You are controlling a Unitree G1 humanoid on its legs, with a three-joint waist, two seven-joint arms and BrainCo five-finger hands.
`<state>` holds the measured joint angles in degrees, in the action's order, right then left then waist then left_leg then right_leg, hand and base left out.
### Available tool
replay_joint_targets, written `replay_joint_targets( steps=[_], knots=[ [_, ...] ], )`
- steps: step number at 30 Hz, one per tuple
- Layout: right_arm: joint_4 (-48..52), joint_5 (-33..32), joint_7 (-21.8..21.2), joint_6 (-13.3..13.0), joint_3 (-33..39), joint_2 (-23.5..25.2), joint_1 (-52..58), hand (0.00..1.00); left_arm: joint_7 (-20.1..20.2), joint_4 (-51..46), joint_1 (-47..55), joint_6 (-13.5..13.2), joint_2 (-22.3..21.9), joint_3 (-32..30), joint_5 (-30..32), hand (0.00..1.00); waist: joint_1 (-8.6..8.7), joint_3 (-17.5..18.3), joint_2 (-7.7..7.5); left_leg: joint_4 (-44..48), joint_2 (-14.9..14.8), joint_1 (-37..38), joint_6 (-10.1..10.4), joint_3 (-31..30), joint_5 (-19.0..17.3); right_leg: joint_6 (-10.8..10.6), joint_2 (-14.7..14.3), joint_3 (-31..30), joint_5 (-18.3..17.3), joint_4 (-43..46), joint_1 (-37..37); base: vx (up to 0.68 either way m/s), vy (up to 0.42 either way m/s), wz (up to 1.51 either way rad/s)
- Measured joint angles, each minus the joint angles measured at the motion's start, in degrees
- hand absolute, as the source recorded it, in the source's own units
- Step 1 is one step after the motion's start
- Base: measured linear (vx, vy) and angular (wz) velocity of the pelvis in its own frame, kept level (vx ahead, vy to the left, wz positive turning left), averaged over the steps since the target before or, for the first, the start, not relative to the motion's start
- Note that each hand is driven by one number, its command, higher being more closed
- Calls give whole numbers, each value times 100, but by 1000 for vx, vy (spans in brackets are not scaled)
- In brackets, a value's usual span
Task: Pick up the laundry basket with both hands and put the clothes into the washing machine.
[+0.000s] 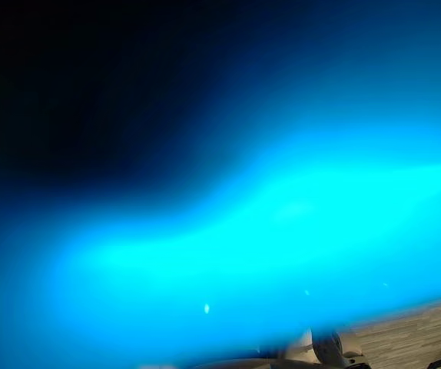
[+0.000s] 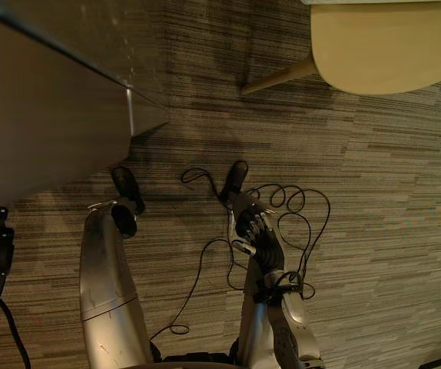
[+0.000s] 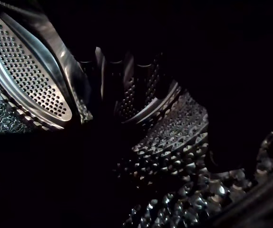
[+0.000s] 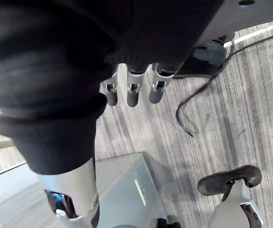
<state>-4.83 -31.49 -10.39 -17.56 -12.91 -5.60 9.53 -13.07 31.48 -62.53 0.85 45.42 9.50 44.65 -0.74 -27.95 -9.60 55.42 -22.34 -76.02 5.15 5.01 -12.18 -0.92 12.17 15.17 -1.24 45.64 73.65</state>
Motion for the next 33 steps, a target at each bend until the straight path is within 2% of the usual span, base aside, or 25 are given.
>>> replay_joint_targets(
  steps=[5,10,16,19,22,26,30,33],
  knots=[
    [1,9,26,-119,1,70,0,0,-371,-63,608,180,-477,-1170,59,0,22,8,24,33,-66,29,2,56,-2,2,-34,-61,-10,41,56,-66,-13,-8],
    [-18,57,65,-216,5,73,0,0,-912,-429,1451,486,-627,-1484,376,0,-14,6,41,-83,-70,90,89,67,13,36,-48,-57,-34,34,59,-66,-26,1],
    [-31,67,277,-247,140,64,0,0,-941,-857,2020,561,-897,-1697,786,0,-86,66,276,-123,-59,212,95,107,19,36,-43,-88,-34,9,-39,-71,-19,1],
    [-35,76,292,-239,163,67,-1,0,-943,-1289,2230,642,-1159,-1759,786,0,-86,80,310,-181,-55,270,91,128,18,35,-44,-97,-34,-21,-62,-63,-24,0],
    [15,193,301,-228,173,78,-5,0,-951,-2067,2525,781,-1408,-2091,783,0,-64,67,339,-266,-56,294,116,115,54,33,-82,-78,-32,-79,-83,-58,-38,-1],
    [58,282,391,-159,280,87,-6,0,-970,-3150,3202,1015,-2033,-2514,784,0,-73,38,444,-357,-46,443,159,80,105,19,-102,-34,-77,-84,-225,-30,-38,4],
    [69,303,427,-52,384,206,-15,0,-970,-4119,3952,1271,-2819,-2848,784,0,-80,26,467,-486,32,582,203,63,132,66,-89,-37,-149,-63,-302,-14,-48,7],
    [59,322,494,37,403,258,-24,0,-980,-4584,4401,1306,-3525,-2993,761,0,-66,5,500,-542,62,778,211,42,130,85,-31,-4,-259,0,-477,12,-36,12]
  ],
)
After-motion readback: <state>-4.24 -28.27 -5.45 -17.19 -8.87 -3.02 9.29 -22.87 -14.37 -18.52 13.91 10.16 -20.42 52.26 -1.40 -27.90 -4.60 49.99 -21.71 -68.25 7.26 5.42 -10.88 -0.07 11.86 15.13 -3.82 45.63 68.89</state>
